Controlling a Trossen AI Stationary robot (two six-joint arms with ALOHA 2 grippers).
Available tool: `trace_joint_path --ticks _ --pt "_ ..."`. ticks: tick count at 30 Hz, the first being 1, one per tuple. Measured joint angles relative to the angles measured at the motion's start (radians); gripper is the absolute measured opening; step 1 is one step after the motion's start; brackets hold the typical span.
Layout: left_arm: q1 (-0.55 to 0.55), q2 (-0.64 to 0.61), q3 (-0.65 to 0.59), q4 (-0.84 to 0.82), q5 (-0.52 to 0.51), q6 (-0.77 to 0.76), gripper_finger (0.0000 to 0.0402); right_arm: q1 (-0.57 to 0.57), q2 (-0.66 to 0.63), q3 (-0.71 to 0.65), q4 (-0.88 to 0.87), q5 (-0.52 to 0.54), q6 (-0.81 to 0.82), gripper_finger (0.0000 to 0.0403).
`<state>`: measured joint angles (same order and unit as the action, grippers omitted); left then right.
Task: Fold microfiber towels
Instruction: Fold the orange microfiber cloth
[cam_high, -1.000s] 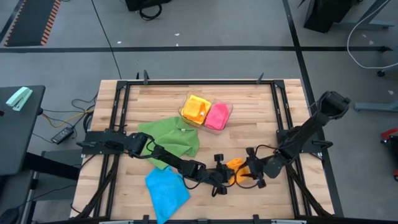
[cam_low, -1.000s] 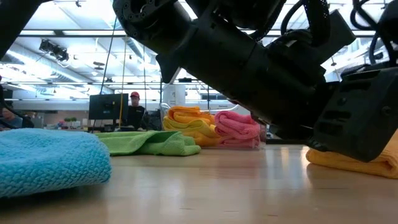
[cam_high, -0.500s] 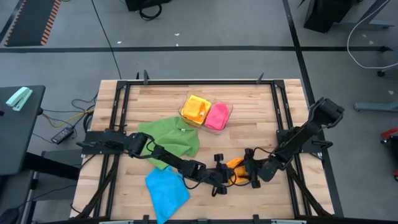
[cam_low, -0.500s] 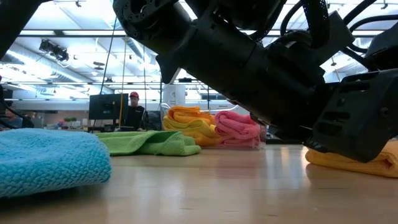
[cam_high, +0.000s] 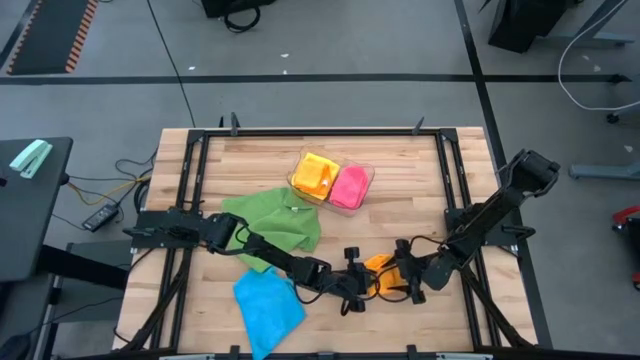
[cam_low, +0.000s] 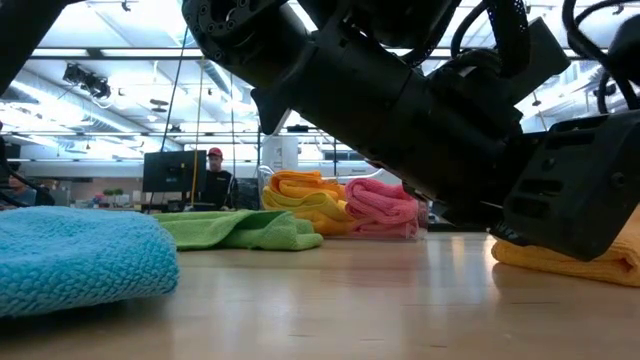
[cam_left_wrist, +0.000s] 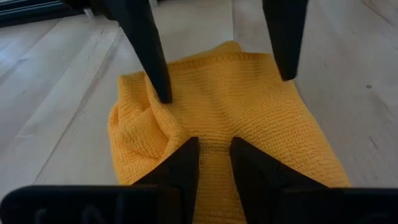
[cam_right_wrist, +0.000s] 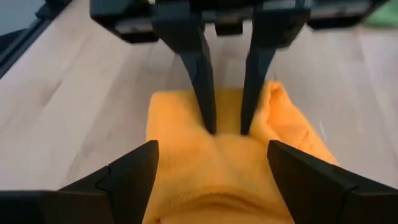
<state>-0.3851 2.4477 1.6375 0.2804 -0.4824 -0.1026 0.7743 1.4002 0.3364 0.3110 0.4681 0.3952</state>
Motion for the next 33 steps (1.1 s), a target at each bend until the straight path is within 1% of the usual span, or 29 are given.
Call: trace_joint_path --ticks 3,7,11,14,18,21,25,30,33 --pt "0.0 0.0 0.0 0.0 0.0 0.0 0.0107 -0.006 0.0 0.015 0.009 0.029 -0.038 0.0315" --pt "0.0 0.0 0.0 0.0 0.0 0.0 0.0107 -0.03 0.007 0.015 0.01 0.033 -0.046 0.0317" --pt "0.0 0.0 0.0 -0.001 0.0 -0.018 0.0108 -0.054 0.059 -0.002 -0.004 0.02 0.011 0.0317" --pt "0.0 0.0 0.0 -0.001 0.0 -0.018 0.0108 -0.059 0.109 -0.01 0.019 0.014 0.067 0.0317" --pt "0.0 0.0 0.0 -0.002 0.0 -0.018 0.0108 -0.058 0.135 -0.012 0.02 0.017 0.083 0.0317" --pt "0.0 0.0 0.0 -0.001 0.0 -0.018 0.0108 -0.059 0.102 -0.012 0.005 0.006 0.077 0.0317" --pt "0.0 0.0 0.0 -0.001 0.001 -0.018 0.0108 -0.059 0.026 -0.011 -0.028 -0.005 0.032 0.0317" --pt "-0.001 0.0 0.0 -0.007 0.001 -0.018 0.0108 -0.058 -0.061 -0.001 -0.009 0.003 -0.026 0.0317" --pt "-0.001 0.0 0.0 -0.009 0.001 -0.018 0.0108 -0.043 -0.081 -0.001 -0.003 0.003 -0.042 0.0317"
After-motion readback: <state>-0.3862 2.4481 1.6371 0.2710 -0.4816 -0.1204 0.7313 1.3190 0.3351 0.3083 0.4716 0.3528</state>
